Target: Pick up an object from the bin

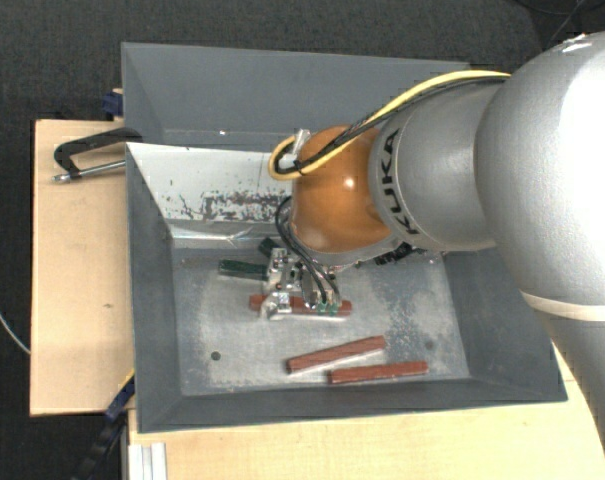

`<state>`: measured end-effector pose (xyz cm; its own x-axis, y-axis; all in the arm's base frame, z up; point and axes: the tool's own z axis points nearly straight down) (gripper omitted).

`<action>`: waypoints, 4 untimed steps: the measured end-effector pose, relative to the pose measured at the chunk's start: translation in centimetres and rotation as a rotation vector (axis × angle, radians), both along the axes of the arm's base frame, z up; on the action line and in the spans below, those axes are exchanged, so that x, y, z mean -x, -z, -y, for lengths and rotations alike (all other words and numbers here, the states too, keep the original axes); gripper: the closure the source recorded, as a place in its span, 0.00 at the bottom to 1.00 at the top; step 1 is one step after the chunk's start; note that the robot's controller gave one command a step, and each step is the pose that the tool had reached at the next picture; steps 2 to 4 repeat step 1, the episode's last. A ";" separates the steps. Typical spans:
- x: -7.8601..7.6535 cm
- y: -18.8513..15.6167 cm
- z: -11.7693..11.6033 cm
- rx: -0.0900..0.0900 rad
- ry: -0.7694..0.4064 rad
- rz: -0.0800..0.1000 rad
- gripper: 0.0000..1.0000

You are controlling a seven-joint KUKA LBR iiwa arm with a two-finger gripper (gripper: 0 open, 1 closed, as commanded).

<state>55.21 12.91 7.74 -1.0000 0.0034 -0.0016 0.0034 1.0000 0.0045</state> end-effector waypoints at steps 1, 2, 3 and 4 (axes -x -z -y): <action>-1.6 -18.5 -2.0 0.000 -0.097 0.015 1.00; -1.6 -18.5 -2.0 0.000 -0.097 0.015 1.00; -1.6 -18.5 -2.0 0.000 -0.097 0.015 1.00; -1.6 -18.5 -2.0 0.000 -0.097 0.015 1.00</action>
Offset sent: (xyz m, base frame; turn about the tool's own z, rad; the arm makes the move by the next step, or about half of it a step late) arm 0.0000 0.0000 0.0000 0.0000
